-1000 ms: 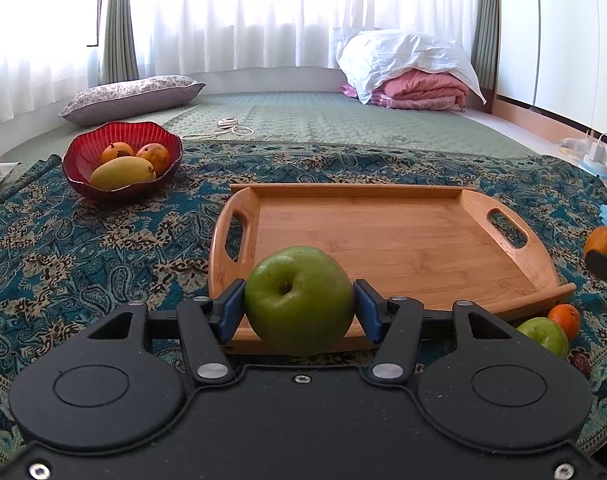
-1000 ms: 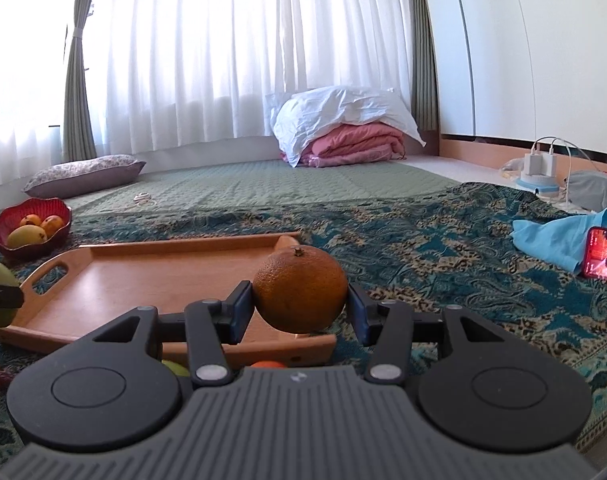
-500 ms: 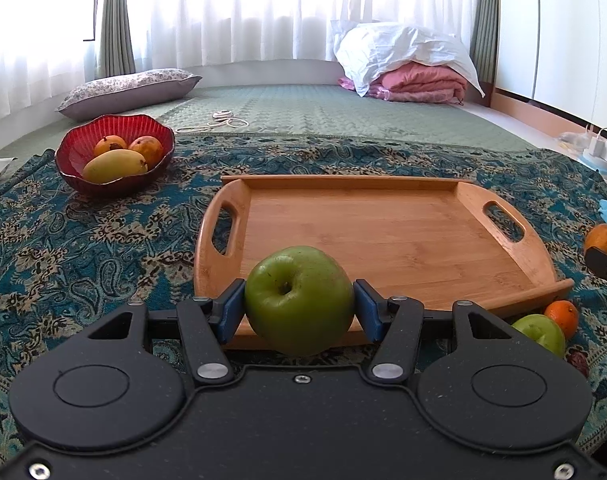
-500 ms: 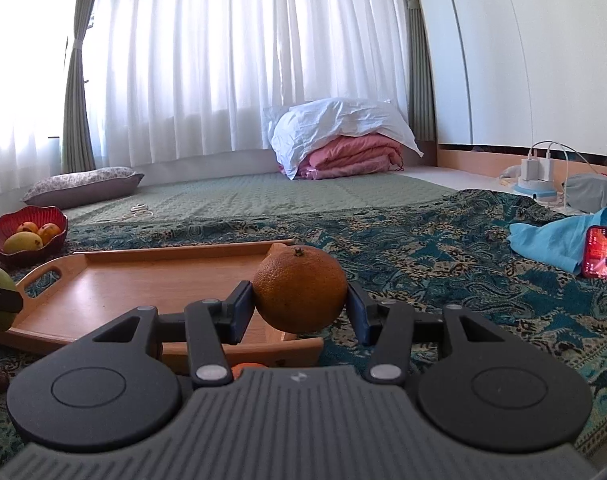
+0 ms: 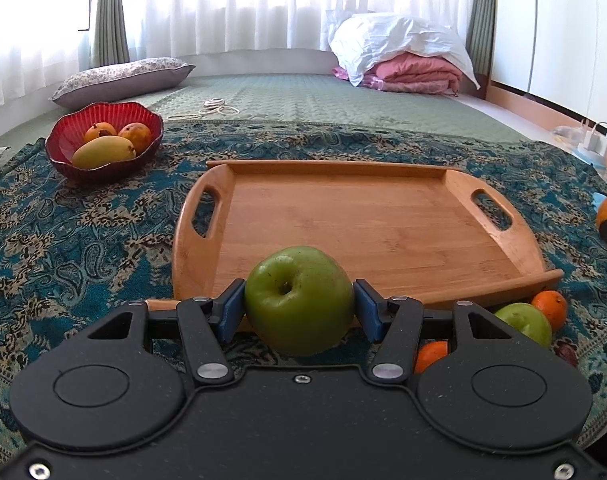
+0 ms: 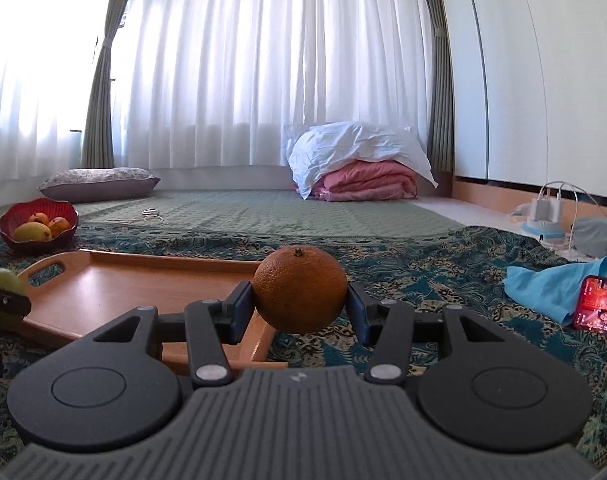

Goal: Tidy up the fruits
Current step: 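Carry the large orange in the right tool and release it on the tray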

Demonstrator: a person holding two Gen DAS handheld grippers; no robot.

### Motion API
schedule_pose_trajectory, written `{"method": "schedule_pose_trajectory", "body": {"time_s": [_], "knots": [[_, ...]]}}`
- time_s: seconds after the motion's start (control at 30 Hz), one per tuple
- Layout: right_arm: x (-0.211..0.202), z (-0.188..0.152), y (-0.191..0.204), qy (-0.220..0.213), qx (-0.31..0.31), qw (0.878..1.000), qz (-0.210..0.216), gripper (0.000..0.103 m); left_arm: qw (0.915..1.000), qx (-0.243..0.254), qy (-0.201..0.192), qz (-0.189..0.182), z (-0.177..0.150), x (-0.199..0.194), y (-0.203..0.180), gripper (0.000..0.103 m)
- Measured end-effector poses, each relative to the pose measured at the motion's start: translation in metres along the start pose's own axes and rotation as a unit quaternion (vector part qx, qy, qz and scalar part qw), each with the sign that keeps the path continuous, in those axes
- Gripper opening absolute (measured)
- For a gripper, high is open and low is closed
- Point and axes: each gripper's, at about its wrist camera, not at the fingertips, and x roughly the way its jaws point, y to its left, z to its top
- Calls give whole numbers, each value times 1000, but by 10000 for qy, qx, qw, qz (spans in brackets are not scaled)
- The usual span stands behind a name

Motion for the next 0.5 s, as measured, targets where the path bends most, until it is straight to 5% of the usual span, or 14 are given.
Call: {"method": "schedule_pose_trajectory", "body": {"time_s": [0.2, 0.5], "knots": [[-2, 17, -10, -85, -50, 9999, 28, 54, 10000, 25, -34, -17, 3, -2, -6, 55], [24, 23, 14, 479, 116, 9970, 600, 55, 9994, 176, 23, 295, 20, 3, -9, 55]]}}
